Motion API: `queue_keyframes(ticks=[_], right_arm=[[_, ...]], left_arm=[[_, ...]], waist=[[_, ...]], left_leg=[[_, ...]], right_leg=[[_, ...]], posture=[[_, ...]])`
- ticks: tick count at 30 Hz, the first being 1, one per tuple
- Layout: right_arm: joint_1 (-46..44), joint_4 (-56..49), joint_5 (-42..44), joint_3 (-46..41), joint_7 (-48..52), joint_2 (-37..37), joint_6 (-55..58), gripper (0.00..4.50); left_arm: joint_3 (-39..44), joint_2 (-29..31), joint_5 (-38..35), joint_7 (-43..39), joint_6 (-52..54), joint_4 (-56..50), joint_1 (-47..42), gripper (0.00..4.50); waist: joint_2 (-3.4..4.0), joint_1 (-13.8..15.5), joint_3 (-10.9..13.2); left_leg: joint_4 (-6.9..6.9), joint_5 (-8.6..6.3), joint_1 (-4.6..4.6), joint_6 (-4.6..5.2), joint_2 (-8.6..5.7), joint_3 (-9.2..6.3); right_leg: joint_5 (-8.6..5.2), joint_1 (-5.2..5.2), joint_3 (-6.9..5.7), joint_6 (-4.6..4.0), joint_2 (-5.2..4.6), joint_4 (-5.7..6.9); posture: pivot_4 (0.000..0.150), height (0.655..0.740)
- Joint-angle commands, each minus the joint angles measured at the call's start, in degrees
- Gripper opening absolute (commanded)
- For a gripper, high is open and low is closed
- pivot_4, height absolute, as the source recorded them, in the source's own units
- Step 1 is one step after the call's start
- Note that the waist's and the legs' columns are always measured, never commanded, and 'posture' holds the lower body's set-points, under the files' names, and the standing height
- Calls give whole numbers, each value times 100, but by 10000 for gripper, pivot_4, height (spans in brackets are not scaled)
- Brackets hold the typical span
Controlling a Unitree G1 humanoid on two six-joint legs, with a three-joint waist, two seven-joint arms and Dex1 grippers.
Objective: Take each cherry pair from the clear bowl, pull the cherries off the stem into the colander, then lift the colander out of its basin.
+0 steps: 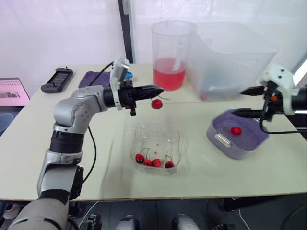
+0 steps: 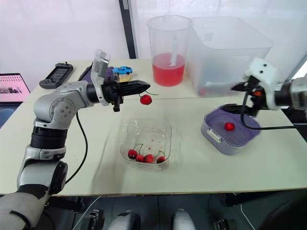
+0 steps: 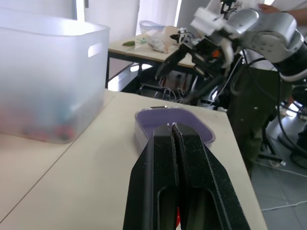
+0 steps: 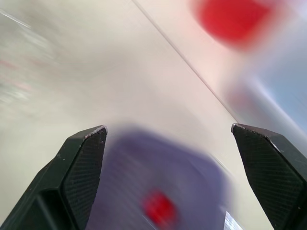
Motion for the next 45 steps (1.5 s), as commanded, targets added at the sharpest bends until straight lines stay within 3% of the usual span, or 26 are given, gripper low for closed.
queue_keyframes(ticks=[1,9,20,26,30,39,42,45], right_arm=[[-36,-737,507,-234,-511,452,427,44250],[-227,-1291,537,451,-2061,2401,554,44250],[-385,-1355,711,853,-2627,3266,589,44250],[-590,-1302,1012,641,-2849,3596,694,44250],[-593,-1436,1229,596,-2920,3616,869,31142],[-536,-1514,1297,647,-2959,3447,925,31142],[-513,-1485,1299,670,-2969,3433,918,23768],[-499,-1483,1278,694,-2956,3402,902,9525]], left_arm=[[203,44,-179,-3,-6,-243,-160,0],[175,2,-292,84,78,-409,-129,0],[186,-10,-413,241,229,-656,-28,0],[120,46,-366,235,211,-735,41,0],[120,53,-350,238,185,-710,46,0],[109,16,-319,258,138,-664,14,0],[95,10,-306,248,126,-653,4,0],[96,8,-290,255,110,-626,-5,0]], waist=[[-1,12,-1],[-4,20,-1],[-4,4,-1],[-4,-16,-1],[-4,-1,-1],[-4,-14,-1],[-4,-12,-1],[-4,-11,-1]], left_leg=[[0,0,0,1,-1,0],[4,6,-1,-10,-4,-5],[4,14,-2,-25,-5,-8],[2,14,-2,-25,-4,-10],[2,13,-2,-23,-4,-11],[3,0,-2,0,-4,-10],[2,0,-2,0,-4,-10],[2,0,-2,0,-4,-10]], right_leg=[[0,0,0,0,-2,0],[0,1,-1,0,-6,6],[0,0,-3,0,-4,8],[0,-2,-3,0,-3,9],[0,-1,-3,0,-3,9],[0,-2,-3,0,-3,9],[0,-2,-3,0,-3,9],[0,-2,-3,0,-3,9]], posture=[[1500,7337],[1500,7337],[1500,7337],[1500,7337],[1500,7337],[1500,7337],[1500,7337],[1500,7337]])
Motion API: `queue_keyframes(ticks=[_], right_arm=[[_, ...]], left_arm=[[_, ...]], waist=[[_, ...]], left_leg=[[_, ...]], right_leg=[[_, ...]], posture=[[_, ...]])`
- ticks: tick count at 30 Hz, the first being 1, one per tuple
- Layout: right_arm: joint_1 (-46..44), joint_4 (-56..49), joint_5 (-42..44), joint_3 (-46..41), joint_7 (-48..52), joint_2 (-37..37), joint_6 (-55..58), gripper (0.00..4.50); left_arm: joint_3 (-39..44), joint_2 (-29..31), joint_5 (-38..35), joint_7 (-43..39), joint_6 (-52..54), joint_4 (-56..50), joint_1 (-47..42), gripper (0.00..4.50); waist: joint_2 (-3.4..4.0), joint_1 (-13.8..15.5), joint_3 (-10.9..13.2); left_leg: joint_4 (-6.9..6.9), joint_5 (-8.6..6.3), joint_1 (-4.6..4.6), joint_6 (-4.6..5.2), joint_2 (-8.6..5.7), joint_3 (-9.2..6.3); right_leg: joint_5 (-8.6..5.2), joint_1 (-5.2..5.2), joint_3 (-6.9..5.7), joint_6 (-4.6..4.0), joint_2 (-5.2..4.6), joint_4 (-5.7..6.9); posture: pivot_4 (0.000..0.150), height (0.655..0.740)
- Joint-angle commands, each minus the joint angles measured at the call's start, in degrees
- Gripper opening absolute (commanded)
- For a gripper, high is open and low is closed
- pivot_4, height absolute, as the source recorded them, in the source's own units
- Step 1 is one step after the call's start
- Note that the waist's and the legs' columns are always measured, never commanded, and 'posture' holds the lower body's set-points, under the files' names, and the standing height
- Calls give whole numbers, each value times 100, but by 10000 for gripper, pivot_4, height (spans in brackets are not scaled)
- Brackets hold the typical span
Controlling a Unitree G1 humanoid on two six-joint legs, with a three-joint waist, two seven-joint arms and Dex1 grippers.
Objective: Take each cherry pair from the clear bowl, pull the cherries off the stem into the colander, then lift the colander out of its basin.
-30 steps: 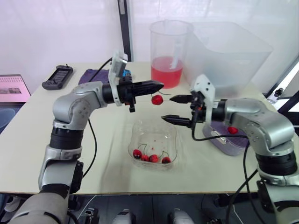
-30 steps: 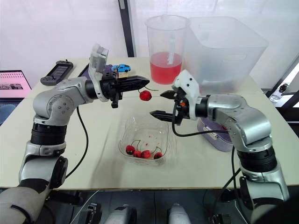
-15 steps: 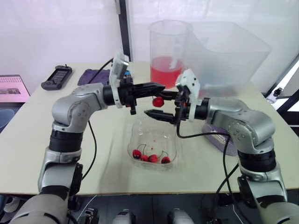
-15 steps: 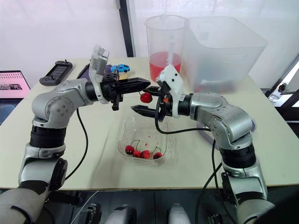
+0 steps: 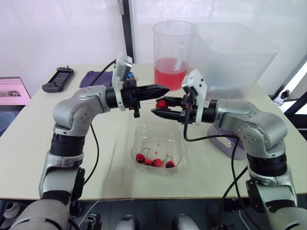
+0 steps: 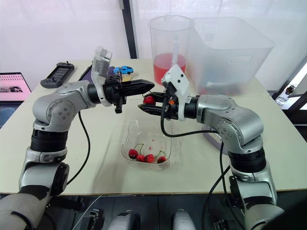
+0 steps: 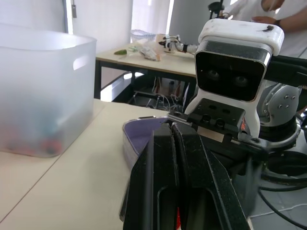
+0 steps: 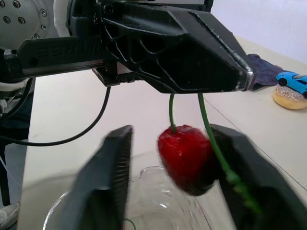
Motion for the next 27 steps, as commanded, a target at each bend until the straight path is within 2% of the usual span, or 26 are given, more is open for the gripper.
queue_keyframes(ticks=[1,9,15,19,22,25,27], right_arm=[[-8,-189,61,-49,-2,-86,-47,9525],[97,-172,73,9,43,-157,8,9525],[388,-149,106,200,193,-541,347,9525],[453,-194,226,-35,242,-720,446,9525],[393,-54,328,-638,454,-1362,504,9525],[19,676,205,-1232,579,-2212,456,9525],[-97,1108,-14,-1281,739,-2760,264,9525]], left_arm=[[72,18,-2,1,-126,-65,-107,0],[117,10,-4,64,-133,-57,-104,0],[121,-11,13,77,-165,-41,-120,0],[149,-13,-31,139,-152,-103,-75,0],[179,-1,-50,170,-149,-109,-27,0],[196,11,-45,169,-176,-90,34,0],[207,4,-42,182,-190,-81,64,0]], waist=[[0,1,0],[0,3,0],[0,12,0],[0,4,0],[1,35,0],[0,54,1],[0,52,1]], left_leg=[[0,0,0,0,0,0],[0,0,0,0,0,0],[0,-1,0,1,0,1],[0,-1,0,1,0,1],[0,-1,0,2,0,1],[3,-2,-2,3,-3,3],[4,-2,-2,3,-6,9]], right_leg=[[0,0,0,0,0,0],[0,0,0,0,0,0],[0,2,-1,0,0,-1],[0,0,0,0,1,-1],[0,0,1,0,0,-3],[0,9,-4,0,-3,-10],[0,11,-4,0,-5,-11]], posture=[[1500,7337],[1500,7337],[1500,7337],[1500,7337],[1500,7337],[1500,7337],[1500,7337]])
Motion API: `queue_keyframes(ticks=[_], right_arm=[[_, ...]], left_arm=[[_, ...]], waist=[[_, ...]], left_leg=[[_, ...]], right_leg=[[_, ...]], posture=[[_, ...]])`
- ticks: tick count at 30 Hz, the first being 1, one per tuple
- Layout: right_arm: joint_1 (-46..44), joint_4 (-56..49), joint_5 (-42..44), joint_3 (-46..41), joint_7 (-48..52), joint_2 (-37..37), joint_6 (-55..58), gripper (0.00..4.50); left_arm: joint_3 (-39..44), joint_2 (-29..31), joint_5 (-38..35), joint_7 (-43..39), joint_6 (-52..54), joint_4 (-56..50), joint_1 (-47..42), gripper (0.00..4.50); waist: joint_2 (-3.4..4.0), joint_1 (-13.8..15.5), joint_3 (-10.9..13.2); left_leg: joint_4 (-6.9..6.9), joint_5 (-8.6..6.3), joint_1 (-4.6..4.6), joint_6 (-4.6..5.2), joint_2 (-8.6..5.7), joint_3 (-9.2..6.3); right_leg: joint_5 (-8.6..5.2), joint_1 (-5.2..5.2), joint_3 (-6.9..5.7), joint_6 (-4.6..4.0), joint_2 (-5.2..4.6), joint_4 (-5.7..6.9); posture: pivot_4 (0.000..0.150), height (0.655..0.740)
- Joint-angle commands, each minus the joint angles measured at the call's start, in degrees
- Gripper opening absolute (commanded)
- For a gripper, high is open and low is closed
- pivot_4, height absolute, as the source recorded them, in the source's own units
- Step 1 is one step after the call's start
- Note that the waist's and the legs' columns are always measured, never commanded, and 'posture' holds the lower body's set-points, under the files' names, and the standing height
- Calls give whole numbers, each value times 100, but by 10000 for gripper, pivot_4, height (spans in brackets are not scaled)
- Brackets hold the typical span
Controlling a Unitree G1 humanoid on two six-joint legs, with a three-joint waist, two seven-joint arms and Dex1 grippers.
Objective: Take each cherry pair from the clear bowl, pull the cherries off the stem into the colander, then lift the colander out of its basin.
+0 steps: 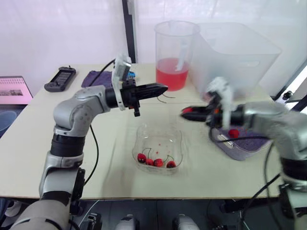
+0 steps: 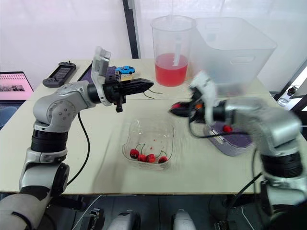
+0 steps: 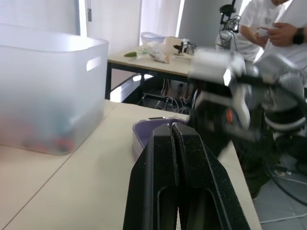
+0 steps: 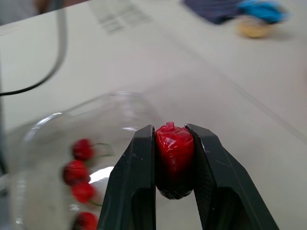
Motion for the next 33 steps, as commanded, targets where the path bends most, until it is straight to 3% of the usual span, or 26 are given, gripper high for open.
queue_keyframes(ticks=[1,5,8,17,20,25,26,33], right_arm=[[-217,562,-367,-337,346,-851,-388,9525],[375,1157,-1056,-37,973,-1946,-1083,9525],[794,1447,-1341,51,1237,-2296,-1436,9525],[1253,1724,-1826,325,1097,-1970,-1596,9525],[1227,1790,-1926,374,1019,-1854,-1508,19437],[1103,1878,-1985,325,1062,-1886,-1505,42349],[1058,1896,-1985,293,1065,-1897,-1511,44137],[757,2067,-1763,-45,1554,-2212,-1539,44137]], left_arm=[[178,17,-79,33,-106,-120,7,0],[173,1,-70,44,-143,-146,100,0],[176,-14,-72,79,-155,-166,154,0],[132,-21,-64,119,-165,-262,272,0],[120,-5,-71,104,-171,-339,300,0],[121,17,-59,99,-173,-376,328,0],[118,17,-56,99,-175,-380,332,0],[90,-16,-43,114,-187,-382,355,0]], waist=[[0,-9,0],[0,-32,0],[1,-55,0],[1,-35,0],[1,-24,0],[2,-14,1],[2,-18,1],[2,-18,1]], left_leg=[[-3,-1,0,1,1,1],[-12,-5,1,8,6,3],[-9,-5,2,8,7,14],[-7,-4,5,7,9,17],[-6,-4,5,7,8,17],[-6,-4,4,6,7,16],[-6,-4,4,6,7,16],[-6,-4,4,6,7,16]], right_leg=[[0,-1,-2,0,1,-3],[0,0,-2,0,7,-13],[0,-1,4,0,6,-13],[0,-2,9,0,6,-10],[0,-2,9,0,6,-10],[0,0,9,0,4,-11],[0,0,8,0,5,-11],[0,-1,8,0,5,-11]], posture=[[1500,7337],[1500,7337],[1500,7337],[1500,7337],[1500,7337],[1500,7337],[1500,7337],[1500,7337]])
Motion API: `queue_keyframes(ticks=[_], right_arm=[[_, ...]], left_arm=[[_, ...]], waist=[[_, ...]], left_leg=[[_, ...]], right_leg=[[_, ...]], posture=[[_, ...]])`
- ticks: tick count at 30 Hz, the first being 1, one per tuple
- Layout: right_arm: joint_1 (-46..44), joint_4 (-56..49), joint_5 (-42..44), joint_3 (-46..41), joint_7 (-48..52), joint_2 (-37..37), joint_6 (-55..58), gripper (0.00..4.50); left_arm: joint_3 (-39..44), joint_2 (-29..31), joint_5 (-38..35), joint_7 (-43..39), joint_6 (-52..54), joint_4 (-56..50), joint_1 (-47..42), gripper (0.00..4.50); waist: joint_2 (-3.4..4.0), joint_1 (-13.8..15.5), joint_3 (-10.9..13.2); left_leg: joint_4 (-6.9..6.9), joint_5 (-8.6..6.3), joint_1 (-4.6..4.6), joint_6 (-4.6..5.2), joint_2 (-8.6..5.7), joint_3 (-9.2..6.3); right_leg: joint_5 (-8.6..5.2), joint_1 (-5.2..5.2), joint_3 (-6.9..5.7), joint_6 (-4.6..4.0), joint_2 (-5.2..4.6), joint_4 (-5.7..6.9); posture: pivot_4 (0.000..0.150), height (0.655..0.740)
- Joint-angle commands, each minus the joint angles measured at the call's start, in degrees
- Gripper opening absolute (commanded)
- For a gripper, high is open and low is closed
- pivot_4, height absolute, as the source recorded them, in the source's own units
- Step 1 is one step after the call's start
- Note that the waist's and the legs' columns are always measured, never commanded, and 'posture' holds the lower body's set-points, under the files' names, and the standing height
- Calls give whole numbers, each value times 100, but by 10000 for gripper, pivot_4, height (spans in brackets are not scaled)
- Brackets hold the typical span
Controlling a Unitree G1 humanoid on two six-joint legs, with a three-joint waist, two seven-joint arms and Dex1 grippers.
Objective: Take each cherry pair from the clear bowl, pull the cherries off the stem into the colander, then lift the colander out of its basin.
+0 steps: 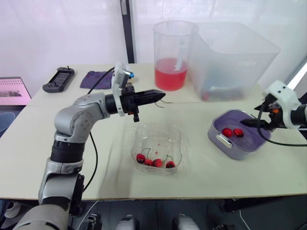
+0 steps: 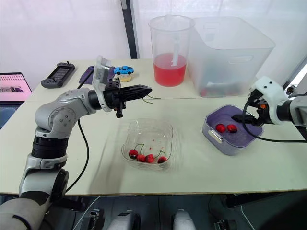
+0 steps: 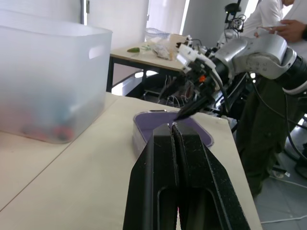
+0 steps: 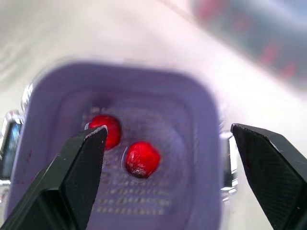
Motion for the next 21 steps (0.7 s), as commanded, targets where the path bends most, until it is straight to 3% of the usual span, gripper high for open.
queue_keyframes(ticks=[1,5,10,16,21], right_arm=[[-130,146,155,-465,587,-493,-243,44137],[-67,192,498,-724,1289,-575,-624,44137],[-384,-158,961,-794,1457,-216,-466,44137],[-1730,-325,1436,-380,1470,438,88,44137],[-2549,-168,1282,212,1814,839,-87,44137]], left_arm=[[72,-2,-40,20,-125,-238,24,0],[37,-13,-41,15,-111,-289,109,0],[53,111,-38,-32,-50,-360,193,0],[395,503,-136,230,165,-637,520,0],[1238,1023,-449,683,520,-1007,1429,0]], waist=[[1,22,1],[1,6,1],[4,-45,0],[9,-24,2],[9,-26,2]], left_leg=[[0,0,0,0,0,-1],[0,-1,0,1,0,0],[-1,-1,7,1,4,0],[-3,0,5,0,4,-6],[-4,-1,3,1,5,-17]], right_leg=[[0,0,0,0,0,0],[0,6,-3,0,-1,-6],[0,6,-1,0,3,-1],[0,0,1,0,3,0],[0,-2,1,0,0,-2]], posture=[[1500,7337],[1500,7337],[1500,7337],[1500,7337],[1500,7337]])
